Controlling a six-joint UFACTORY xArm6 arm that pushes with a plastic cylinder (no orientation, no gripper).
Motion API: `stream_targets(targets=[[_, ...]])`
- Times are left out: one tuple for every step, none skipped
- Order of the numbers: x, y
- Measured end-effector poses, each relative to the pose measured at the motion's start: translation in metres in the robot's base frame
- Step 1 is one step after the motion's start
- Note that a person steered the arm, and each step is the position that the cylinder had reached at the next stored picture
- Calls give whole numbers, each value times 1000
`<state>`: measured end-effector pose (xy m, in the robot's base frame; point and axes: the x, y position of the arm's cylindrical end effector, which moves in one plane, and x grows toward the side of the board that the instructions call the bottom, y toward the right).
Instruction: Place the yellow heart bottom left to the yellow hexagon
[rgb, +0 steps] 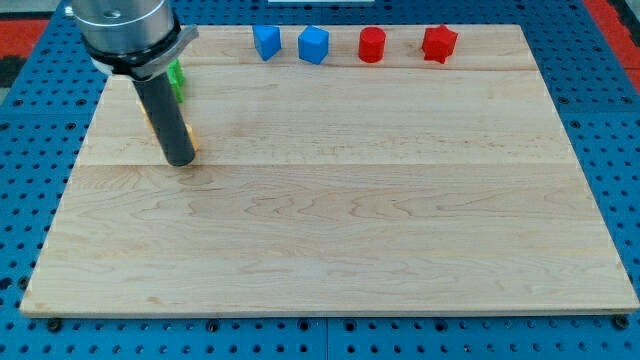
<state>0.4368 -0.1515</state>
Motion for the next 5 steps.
stream_targets(targets=[[-5, 40], [-18, 12], [-28, -22], [-28, -30], [-28, -38]])
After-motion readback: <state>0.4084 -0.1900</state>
